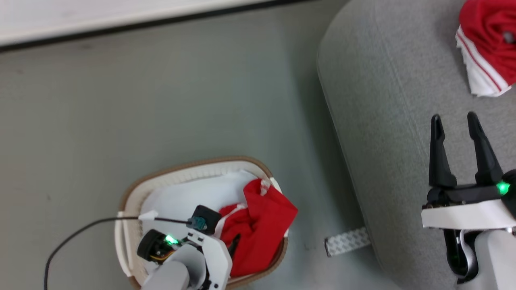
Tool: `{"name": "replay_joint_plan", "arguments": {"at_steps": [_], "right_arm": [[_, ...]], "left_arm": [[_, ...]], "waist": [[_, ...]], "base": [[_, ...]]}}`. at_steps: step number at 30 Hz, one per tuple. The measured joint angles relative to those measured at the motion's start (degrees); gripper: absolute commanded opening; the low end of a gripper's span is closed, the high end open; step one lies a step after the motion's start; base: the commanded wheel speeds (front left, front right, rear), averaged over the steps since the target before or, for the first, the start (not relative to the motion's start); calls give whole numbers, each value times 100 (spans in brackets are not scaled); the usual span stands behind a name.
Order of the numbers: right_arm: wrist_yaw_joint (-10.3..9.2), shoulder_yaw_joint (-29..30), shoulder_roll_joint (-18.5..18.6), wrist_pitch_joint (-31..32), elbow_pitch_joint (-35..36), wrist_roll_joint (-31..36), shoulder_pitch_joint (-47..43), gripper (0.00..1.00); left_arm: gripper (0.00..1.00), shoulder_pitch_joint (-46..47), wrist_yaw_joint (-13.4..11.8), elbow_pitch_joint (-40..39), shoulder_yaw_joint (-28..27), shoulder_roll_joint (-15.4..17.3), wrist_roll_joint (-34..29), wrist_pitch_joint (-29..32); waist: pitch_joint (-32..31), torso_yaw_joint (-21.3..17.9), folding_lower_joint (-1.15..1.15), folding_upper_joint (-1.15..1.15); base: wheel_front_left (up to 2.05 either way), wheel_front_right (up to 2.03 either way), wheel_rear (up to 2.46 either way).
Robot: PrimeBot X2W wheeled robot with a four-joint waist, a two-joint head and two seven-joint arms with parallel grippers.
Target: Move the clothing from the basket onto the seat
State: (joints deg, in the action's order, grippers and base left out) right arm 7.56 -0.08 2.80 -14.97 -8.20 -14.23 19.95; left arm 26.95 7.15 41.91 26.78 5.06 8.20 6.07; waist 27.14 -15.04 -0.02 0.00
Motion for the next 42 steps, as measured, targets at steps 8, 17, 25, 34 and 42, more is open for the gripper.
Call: {"name": "replay_joint_plan", "arguments": {"at_steps": [8, 17, 25, 34, 42], "right_arm": [[0, -10, 2, 0, 270, -112, 376, 100], [0, -18, -1, 0, 477, -112, 647, 100], [0, 70, -1, 0, 421, -132, 623, 100], [0, 185, -2, 0, 99, -133, 356, 100], [0, 322, -5, 0, -163, 92, -150, 100]], "left_arm": [[100, 585, 23, 861, 616, 163, 253, 140], [100, 1274, 23, 1452, 1211, 366, 635, 15], [0, 1507, 23, 1750, 1426, 243, 1181, -563], [0, 1365, 23, 1713, 1411, 134, 1824, -1248], [0, 937, 1, 1443, 1272, 80, 2174, -1749]], "waist": [[929, -187, 0, 0], [1712, -227, 0, 0], [1765, -178, 1, 0], [999, -6, 1, 0], [-34, 251, 2, 0]], "base": [[0, 0, 0], [0, 0, 0], [0, 0, 0], [0, 0, 0], [0, 0, 0]]}}
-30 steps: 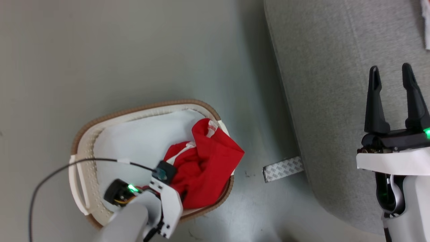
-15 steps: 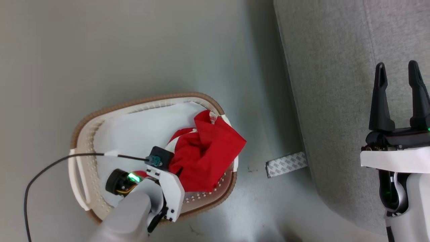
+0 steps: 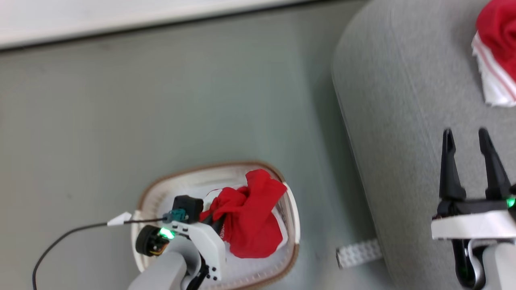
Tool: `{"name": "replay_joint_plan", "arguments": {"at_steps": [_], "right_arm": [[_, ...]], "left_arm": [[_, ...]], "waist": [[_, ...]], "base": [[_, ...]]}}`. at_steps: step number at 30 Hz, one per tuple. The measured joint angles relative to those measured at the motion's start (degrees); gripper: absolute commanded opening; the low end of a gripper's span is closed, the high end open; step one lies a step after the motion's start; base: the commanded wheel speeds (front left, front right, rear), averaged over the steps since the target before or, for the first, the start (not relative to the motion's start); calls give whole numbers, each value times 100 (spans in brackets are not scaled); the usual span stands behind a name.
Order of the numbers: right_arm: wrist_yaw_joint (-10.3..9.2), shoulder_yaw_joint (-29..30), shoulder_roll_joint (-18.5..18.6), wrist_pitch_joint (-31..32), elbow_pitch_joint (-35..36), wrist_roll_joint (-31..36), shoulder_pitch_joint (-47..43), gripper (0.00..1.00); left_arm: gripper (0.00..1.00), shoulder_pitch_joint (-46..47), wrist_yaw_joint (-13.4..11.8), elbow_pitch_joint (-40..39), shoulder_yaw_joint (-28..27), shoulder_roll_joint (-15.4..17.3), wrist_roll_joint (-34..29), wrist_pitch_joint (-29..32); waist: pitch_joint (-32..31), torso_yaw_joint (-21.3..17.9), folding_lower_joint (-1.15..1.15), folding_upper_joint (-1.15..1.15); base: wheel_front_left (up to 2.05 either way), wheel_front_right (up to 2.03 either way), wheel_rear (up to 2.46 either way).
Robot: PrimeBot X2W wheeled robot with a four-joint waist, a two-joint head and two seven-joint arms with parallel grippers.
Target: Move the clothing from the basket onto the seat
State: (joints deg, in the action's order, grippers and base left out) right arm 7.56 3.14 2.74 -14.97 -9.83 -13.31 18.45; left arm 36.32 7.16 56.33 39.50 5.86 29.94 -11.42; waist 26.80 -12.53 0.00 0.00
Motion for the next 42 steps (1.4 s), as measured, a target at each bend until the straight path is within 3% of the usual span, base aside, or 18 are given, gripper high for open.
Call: {"name": "replay_joint_plan", "arguments": {"at_steps": [10, 21, 27, 42], "right_arm": [[0, 257, -1, 0, -264, 270, -774, 100], [0, 230, -1, 0, -379, 356, -1336, 100], [0, 177, 0, 0, -345, 330, -1499, 100], [0, -204, -1, 0, -280, 244, -2035, 100]], "left_arm": [[0, -471, -470, -1099, -315, 124, 219, -232], [0, -1106, -1226, -2871, -783, 744, 388, -129], [0, -1439, -1543, -3661, -904, 1029, 400, 37], [0, -1823, -1976, -4923, -968, 1424, 403, 494]], "waist": [[-1330, 478, 1, 0], [-2528, 862, 2, 0], [-2848, 987, 2, 0], [-3282, 1042, 1, 0]], "base": [[0, 0, 0], [0, 0, 0], [0, 0, 0], [0, 0, 0]]}}
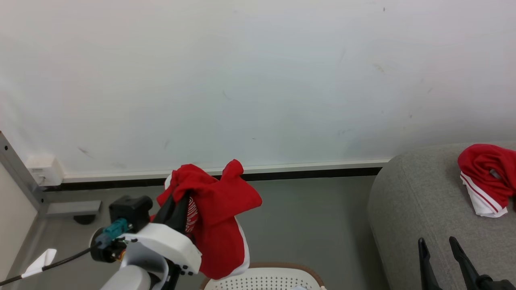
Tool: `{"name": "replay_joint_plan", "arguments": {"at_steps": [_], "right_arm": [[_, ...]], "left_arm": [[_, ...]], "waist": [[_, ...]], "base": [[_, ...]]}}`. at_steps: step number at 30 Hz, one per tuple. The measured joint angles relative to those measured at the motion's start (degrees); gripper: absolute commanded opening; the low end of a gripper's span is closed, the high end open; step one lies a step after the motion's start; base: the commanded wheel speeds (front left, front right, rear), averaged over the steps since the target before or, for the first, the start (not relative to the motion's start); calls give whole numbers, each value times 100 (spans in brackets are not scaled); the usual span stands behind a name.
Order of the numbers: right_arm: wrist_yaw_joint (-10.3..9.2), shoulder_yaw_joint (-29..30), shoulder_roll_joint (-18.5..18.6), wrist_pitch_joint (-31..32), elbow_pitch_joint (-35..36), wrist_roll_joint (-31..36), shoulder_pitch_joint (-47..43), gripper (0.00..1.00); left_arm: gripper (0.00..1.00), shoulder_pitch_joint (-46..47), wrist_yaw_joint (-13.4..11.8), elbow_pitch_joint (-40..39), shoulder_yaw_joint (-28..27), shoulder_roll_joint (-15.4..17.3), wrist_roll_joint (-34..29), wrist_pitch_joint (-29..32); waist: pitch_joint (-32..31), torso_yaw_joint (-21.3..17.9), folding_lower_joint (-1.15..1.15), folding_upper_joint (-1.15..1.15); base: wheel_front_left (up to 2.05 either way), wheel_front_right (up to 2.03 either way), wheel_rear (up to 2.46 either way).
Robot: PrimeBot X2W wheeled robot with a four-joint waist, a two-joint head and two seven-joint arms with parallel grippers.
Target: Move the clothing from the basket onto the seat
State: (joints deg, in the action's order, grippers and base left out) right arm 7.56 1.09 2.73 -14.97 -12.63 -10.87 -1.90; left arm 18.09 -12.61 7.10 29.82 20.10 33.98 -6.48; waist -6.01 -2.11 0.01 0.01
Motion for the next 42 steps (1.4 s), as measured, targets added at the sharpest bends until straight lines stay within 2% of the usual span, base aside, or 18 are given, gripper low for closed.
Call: {"name": "replay_joint_plan", "arguments": {"at_steps": [9, 17, 22, 28, 42], "right_arm": [[0, -357, 3, 0, 160, 165, -35, 100], [0, -1804, 2, 0, 181, 475, 348, 100], [0, -2646, -1, 0, 41, 303, 874, 100], [0, -3288, -2, 0, -130, -16, 1447, 100], [0, -3872, -1, 0, -398, -656, 1916, 100]], "left_arm": [[0, -24, -89, -326, 45, 40, -1, 136], [0, 107, -81, -422, 192, -30, -20, 223], [0, 270, -46, -442, 301, -124, -48, 292], [0, 418, 9, -396, 441, -225, -71, 345], [0, 653, 133, -219, 803, -508, -134, 399]], "waist": [[54, -46, -1, 0], [106, -34, -1, 0], [158, 17, -1, 0], [209, 112, -1, 0], [280, 342, -1, 0]], "base": [[0, 0, 0], [0, 0, 0], [0, 0, 0], [0, 0, 0], [0, 0, 0]]}}
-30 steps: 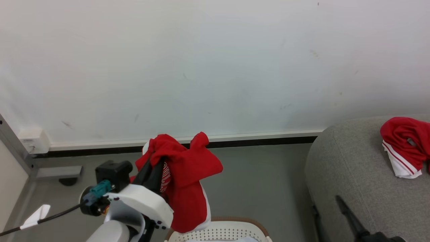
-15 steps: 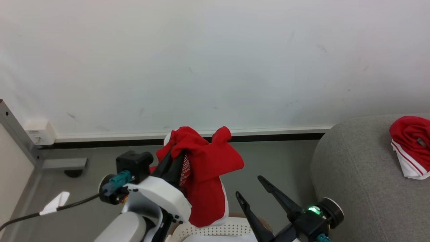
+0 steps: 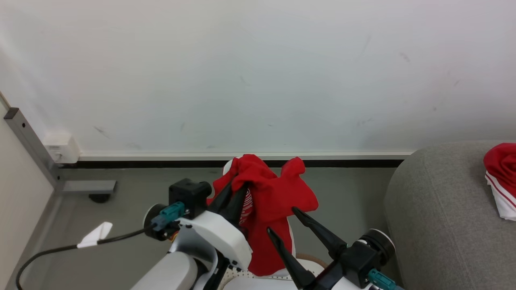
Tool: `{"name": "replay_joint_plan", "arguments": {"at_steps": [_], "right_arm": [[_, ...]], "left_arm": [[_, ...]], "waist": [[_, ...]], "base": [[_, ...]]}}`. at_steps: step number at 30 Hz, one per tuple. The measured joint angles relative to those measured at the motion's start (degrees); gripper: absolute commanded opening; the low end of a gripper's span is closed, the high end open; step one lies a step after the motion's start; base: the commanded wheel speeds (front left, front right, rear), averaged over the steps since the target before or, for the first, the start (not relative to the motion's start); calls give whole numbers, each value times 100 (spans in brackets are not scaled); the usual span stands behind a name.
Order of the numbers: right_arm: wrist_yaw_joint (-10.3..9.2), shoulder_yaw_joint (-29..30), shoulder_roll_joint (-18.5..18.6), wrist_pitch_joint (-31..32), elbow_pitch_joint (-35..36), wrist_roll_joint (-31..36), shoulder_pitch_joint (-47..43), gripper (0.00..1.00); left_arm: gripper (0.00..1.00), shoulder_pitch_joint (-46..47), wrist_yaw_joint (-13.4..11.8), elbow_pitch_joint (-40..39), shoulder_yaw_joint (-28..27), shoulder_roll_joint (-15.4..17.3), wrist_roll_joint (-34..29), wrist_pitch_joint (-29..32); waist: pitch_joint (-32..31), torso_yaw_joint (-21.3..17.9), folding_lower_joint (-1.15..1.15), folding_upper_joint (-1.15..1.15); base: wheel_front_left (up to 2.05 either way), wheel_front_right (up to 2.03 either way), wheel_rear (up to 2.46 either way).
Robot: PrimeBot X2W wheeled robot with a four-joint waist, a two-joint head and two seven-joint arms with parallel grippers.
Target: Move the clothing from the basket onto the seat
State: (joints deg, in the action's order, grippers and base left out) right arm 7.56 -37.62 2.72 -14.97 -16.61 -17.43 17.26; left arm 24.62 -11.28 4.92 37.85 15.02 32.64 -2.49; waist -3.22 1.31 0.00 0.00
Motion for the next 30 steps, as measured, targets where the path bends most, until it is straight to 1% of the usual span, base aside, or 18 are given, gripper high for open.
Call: {"name": "replay_joint_plan", "arguments": {"at_steps": [7, 12, 17, 20, 21, 22, 23, 30], "right_arm": [[0, 45, 1, 0, -210, 3, 192, 100], [0, 124, 1, 0, -483, 368, 361, 100], [0, 236, 1, 0, -854, 578, 470, 100], [0, 281, 3, 0, -961, 636, 504, 100], [0, 291, 2, 0, -962, 608, 504, 69], [0, 302, 1, 0, -956, 542, 504, 29], [0, 296, 1, 0, -960, 448, 504, 0], [0, 374, 0, 0, -977, 170, 504, 0]], "left_arm": [[0, 119, 90, -42, 244, -169, -54, 101], [0, 179, 125, -130, 382, -308, -64, 153], [0, 197, 225, -179, 503, -387, -15, 222], [0, 197, 274, -213, 553, -449, 51, 259], [0, 197, 279, -224, 565, -452, 66, 275], [0, 197, 294, -230, 567, -453, 73, 281], [0, 197, 294, -233, 570, -454, 75, 290], [0, 173, 263, -202, 559, -409, 90, 274]], "waist": [[32, 129, 0, 0], [34, 239, 0, 0], [34, 317, 0, 0], [26, 352, 0, 0], [21, 359, 0, 0], [16, 363, 0, 0], [10, 364, 0, 0], [-6, 308, 0, 0]], "base": [[0, 0, 0], [0, 0, 0], [0, 0, 0], [0, 0, 0], [0, 0, 0], [0, 0, 0], [0, 0, 0], [0, 0, 0]]}}
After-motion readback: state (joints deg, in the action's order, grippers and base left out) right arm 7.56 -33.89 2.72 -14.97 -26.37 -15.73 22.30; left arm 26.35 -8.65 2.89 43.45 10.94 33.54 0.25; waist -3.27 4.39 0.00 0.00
